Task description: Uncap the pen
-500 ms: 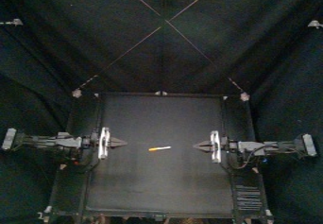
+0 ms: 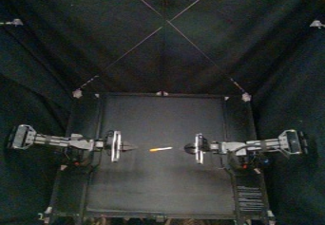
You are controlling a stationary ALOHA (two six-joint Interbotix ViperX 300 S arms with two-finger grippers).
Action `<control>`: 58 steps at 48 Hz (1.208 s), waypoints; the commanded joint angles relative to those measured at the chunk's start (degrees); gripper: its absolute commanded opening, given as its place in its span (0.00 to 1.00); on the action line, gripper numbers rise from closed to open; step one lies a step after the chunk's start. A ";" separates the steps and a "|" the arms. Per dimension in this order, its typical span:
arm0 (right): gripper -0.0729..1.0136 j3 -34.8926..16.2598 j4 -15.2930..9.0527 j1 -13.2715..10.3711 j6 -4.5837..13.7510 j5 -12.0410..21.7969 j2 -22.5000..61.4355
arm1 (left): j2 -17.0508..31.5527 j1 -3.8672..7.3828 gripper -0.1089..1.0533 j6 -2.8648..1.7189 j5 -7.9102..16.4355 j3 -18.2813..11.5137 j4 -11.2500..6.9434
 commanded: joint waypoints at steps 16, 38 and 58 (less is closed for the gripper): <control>0.97 -12.74 -0.09 -3.52 0.00 5.19 18.81 | 7.38 -0.88 0.54 -0.18 -0.18 -1.93 -1.41; 0.94 -11.25 1.32 -3.43 0.09 6.24 24.08 | 7.38 -0.88 0.82 0.00 -0.18 -1.49 -4.31; 0.48 -12.22 1.05 -1.05 0.00 10.11 17.40 | 7.38 1.14 0.83 0.18 0.62 -3.78 -4.48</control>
